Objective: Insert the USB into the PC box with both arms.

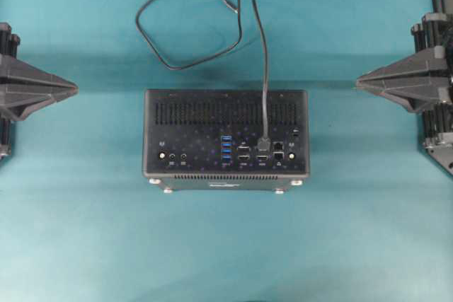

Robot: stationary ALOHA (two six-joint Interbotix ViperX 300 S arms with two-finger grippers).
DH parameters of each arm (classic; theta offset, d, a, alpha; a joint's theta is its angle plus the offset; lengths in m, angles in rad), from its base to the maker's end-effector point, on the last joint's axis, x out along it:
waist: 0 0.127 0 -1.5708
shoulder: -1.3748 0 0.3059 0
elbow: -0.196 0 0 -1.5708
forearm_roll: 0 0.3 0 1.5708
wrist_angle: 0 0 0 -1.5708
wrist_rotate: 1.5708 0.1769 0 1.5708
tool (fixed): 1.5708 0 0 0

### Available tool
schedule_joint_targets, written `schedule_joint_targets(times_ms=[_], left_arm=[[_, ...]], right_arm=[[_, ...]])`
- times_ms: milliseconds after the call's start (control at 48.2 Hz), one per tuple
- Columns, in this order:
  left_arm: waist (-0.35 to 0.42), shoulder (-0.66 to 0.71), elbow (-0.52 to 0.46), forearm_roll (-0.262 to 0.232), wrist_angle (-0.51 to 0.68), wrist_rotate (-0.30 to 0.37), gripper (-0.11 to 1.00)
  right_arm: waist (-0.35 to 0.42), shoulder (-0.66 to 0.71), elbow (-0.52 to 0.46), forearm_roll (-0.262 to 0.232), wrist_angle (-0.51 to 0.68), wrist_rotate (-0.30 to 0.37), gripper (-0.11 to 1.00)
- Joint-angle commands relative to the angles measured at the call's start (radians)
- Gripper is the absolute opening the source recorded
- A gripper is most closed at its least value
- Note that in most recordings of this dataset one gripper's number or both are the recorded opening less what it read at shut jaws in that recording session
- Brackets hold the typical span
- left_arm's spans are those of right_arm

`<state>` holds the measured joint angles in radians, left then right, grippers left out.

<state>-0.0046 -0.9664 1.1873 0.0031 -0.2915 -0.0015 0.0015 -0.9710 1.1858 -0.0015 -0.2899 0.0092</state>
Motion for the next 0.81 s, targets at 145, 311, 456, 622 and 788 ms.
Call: schedule_joint_targets(times_ms=[145,311,456,622,788], left_arm=[[-0.048,0.087,-0.094,0.009,0.121,-0.051,0.0],[-0.048,0.083,-0.16,0.011,0.267,-0.044,0.0],[-0.048,0.078,-0.206,0.011,0.426,-0.044,0.0],[-0.048,0.057,-0.227,0.011,0.482,-0.044,0.0],[-0.048,0.04,-0.23,0.011,0.488,-0.064,0.0]], right_arm=[[0.008,0.005,-0.015,0.109,0.037,0.089,0.03],[0.015,0.003,-0.046,0.123,0.166,0.183,0.03],[0.02,0.009,-0.14,0.129,0.336,0.212,0.03],[0.026,0.054,-0.268,0.158,0.543,0.296,0.03],[0.06,0.141,-0.357,0.153,0.701,0.319,0.03]])
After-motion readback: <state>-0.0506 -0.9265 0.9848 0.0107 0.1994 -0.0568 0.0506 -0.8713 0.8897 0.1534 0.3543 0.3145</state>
